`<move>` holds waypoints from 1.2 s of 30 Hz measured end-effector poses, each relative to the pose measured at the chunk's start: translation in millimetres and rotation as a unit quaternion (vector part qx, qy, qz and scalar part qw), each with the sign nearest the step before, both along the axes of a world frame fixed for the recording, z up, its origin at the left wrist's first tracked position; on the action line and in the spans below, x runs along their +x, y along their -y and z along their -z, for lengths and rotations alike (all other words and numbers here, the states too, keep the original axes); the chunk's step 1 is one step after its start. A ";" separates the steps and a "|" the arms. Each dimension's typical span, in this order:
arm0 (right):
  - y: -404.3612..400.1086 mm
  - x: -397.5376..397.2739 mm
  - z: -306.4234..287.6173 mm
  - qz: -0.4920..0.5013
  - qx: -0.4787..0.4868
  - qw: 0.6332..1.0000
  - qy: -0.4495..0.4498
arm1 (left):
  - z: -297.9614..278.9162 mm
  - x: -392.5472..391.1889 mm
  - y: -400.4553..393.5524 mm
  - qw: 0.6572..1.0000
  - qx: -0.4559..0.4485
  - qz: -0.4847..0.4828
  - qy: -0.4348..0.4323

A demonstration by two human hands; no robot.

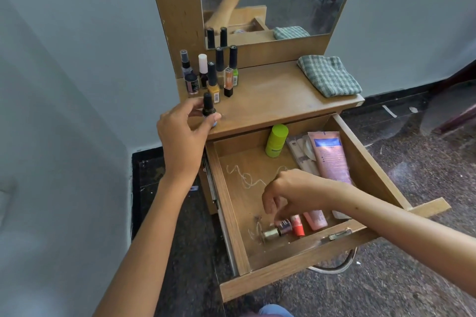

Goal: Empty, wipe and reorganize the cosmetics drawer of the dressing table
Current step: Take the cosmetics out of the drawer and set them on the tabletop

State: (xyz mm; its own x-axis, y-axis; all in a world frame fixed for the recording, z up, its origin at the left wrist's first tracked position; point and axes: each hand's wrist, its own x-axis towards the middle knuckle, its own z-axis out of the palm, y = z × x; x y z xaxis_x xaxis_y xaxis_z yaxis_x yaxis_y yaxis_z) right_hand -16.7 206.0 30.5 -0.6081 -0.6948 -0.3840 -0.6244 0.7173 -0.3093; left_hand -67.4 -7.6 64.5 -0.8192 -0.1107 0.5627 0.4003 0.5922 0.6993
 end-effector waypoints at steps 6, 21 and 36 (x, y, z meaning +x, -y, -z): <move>-1.0 -0.6 3.3 0.007 0.045 0.995 -0.086 | -1.7 -7.9 1.8 0.999 0.040 -0.009 0.029; 15.1 -38.8 -47.5 0.244 -0.458 0.854 -0.033 | 2.4 -21.9 17.9 0.997 0.058 -0.030 0.048; 62.0 -90.8 -39.7 0.321 -0.445 0.822 -0.150 | 4.9 -26.5 21.9 0.994 0.078 -0.035 0.073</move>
State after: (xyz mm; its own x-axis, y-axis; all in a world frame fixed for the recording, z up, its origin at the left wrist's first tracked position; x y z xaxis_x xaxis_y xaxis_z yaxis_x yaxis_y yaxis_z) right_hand -107.6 144.0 70.3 -0.9341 -0.1179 0.3368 -0.3488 0.5015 -0.7917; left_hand -93.9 -29.5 59.6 -0.8777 -0.2471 0.4107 0.2496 0.4959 0.8318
